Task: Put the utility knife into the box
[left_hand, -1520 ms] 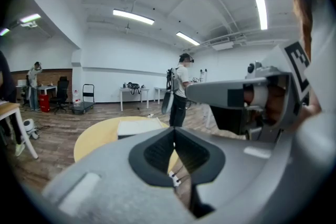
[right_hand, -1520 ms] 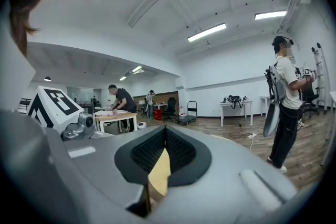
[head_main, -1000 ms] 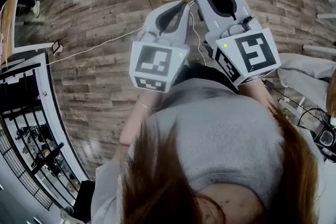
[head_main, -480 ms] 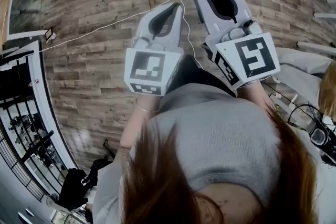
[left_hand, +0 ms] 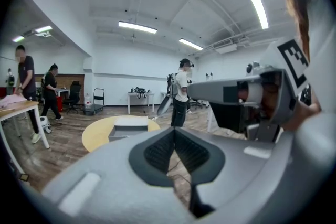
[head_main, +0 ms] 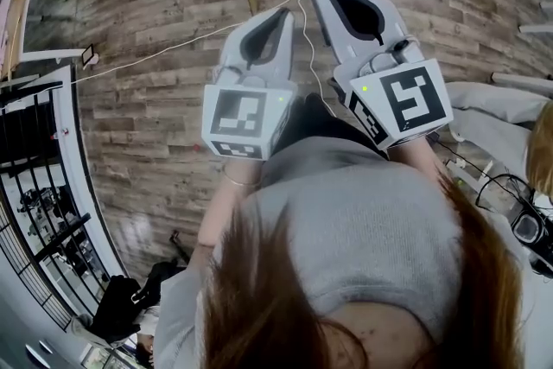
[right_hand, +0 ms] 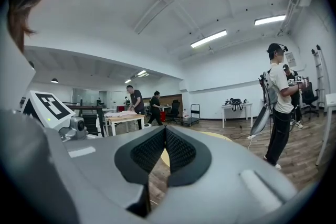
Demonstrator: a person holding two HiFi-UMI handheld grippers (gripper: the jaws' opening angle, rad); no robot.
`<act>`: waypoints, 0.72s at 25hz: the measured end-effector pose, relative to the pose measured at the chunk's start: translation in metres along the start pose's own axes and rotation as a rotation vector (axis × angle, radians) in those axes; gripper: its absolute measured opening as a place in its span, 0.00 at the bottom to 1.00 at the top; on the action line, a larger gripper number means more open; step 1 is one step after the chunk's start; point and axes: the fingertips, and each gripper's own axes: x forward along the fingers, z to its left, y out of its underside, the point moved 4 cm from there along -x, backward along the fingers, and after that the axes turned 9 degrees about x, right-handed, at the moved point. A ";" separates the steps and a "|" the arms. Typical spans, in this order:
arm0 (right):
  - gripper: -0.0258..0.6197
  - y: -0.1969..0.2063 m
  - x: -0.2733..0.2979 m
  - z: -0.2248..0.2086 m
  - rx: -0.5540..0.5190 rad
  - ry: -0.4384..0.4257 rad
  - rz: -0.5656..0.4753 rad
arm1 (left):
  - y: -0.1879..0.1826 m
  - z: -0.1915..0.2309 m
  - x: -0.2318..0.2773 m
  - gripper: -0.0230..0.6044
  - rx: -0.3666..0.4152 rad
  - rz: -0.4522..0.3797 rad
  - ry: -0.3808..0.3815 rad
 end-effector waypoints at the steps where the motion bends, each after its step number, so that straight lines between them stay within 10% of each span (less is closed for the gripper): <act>1: 0.05 0.000 -0.001 0.000 -0.001 0.003 -0.006 | 0.000 0.000 0.000 0.03 0.003 0.000 0.001; 18: 0.04 -0.001 0.000 0.011 -0.047 0.022 -0.025 | 0.000 0.004 -0.009 0.03 0.002 -0.026 -0.001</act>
